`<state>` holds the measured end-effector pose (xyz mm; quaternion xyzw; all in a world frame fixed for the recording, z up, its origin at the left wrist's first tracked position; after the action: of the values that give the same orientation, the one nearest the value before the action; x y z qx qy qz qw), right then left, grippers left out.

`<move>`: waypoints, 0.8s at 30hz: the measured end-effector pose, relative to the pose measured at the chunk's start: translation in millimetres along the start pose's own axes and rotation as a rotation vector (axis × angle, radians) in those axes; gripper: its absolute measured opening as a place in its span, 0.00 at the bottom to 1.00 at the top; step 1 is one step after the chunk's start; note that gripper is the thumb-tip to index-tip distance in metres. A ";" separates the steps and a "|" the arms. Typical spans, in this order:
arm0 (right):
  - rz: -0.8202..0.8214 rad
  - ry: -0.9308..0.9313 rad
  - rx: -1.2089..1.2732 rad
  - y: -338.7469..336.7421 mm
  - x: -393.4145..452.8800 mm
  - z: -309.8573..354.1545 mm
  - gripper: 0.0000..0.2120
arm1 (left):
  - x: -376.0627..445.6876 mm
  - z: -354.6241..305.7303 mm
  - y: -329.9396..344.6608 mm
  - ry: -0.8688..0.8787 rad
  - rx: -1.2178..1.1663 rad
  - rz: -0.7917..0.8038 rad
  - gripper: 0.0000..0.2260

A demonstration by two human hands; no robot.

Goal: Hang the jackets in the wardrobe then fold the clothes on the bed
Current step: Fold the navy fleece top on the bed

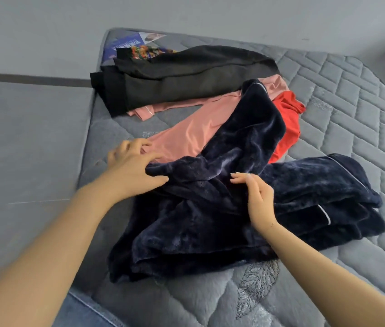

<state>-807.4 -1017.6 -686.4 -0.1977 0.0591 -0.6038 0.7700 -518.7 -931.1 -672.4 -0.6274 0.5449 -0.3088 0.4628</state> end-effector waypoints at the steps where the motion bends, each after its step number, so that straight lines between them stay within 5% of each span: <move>1: -0.109 0.049 0.043 -11.2 10.4 1.4 0.15 | 0.1 -17.3 2.1 0.038 -0.075 -0.010 0.36; 3: -0.326 0.197 0.099 -37.0 40.1 -7.3 0.08 | 4.7 -46.2 15.3 0.065 -0.263 0.028 0.40; 5: -0.442 0.480 0.226 -55.0 68.0 -28.0 0.11 | 8.7 -62.8 29.3 0.016 -0.388 0.060 0.39; 9: -0.184 0.911 0.447 -39.2 91.6 -53.9 0.04 | 6.8 -75.1 33.5 0.007 -0.566 -0.019 0.17; 11: -0.081 0.922 0.513 -33.3 101.8 -53.6 0.04 | -1.8 -71.9 28.3 0.038 -0.654 -0.032 0.07; 14: 0.006 0.902 0.516 -34.0 106.9 -49.5 0.06 | -19.8 -59.8 21.0 0.045 -0.802 0.027 0.06; 20: -0.207 0.682 0.499 -86.0 74.7 -31.9 0.01 | -54.4 -47.8 17.1 0.103 -0.892 0.199 0.13; 24: 0.043 0.578 0.880 -86.2 5.0 -9.0 0.16 | -73.2 -34.0 36.0 0.022 -0.816 0.352 0.17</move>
<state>-887.2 -1041.0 -661.5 0.3200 0.0139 -0.5855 0.7447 -579.1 -867.6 -683.9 -0.6532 0.7255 0.0084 0.2168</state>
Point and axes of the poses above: each hand's wrist, its own x-axis towards the middle knuckle, its own y-axis out of the palm, z = x × y, the point moved 9 cm from there along x, towards the middle knuckle, and after that the axes turned 1 degree about z, right-handed, at the moved point
